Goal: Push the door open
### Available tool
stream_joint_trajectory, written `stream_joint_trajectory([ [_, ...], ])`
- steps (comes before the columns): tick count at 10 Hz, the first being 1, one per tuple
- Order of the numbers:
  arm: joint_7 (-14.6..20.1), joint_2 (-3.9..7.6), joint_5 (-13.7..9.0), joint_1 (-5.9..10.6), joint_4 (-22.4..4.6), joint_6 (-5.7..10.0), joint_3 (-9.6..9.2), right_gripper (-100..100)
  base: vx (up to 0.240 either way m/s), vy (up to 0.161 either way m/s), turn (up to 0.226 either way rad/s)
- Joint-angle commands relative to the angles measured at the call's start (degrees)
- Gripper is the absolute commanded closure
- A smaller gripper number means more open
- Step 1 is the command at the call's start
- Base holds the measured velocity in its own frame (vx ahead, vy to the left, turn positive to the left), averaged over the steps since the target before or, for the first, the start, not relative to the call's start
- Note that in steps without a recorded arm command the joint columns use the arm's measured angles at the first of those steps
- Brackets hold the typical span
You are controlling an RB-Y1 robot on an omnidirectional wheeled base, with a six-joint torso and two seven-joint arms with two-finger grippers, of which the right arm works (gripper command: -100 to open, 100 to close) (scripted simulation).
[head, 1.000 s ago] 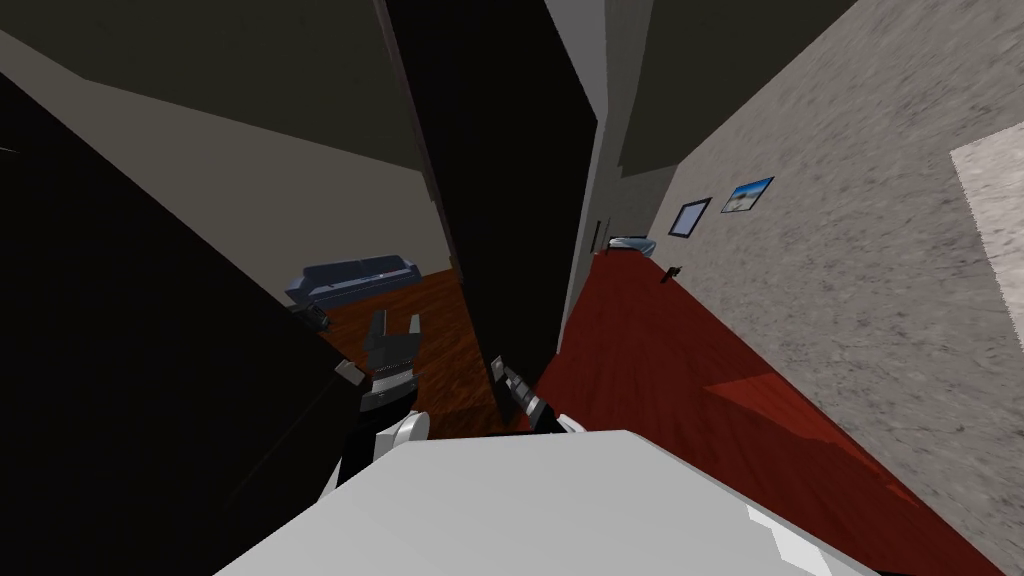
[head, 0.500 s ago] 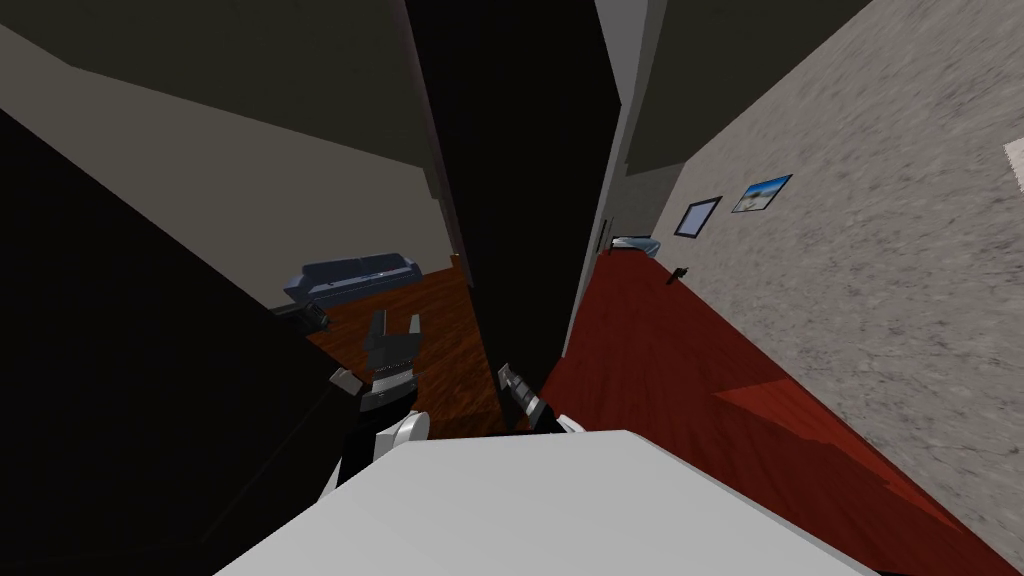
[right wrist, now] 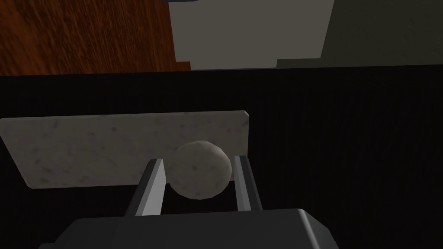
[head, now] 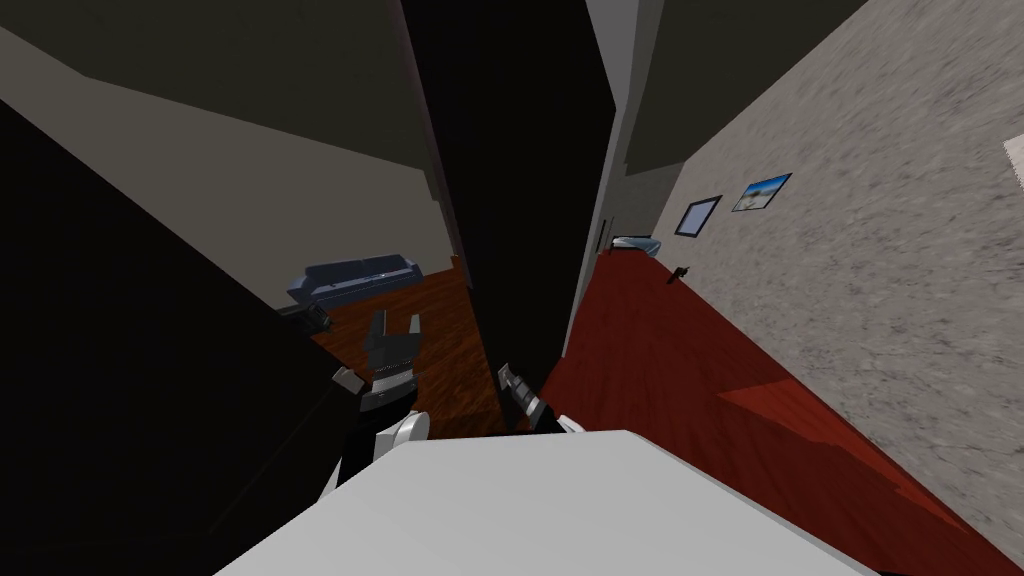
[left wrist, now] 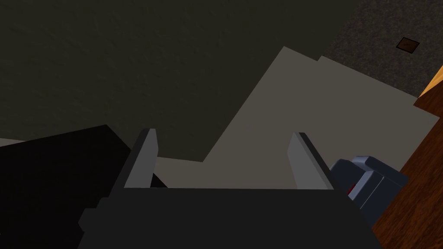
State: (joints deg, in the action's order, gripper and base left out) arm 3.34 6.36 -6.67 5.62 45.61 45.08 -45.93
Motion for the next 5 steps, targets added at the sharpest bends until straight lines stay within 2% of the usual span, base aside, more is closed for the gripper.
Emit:
stream_joint_trajectory([
  [1,-0.6,-0.12,-0.2,0.0,-0.3,-0.04,1.12,100,0.054,0.08,-0.044],
  [5,-1.5,-0.42,-0.4,0.01,-0.8,-0.1,3.06,100,0.103,0.129,-0.042],
])
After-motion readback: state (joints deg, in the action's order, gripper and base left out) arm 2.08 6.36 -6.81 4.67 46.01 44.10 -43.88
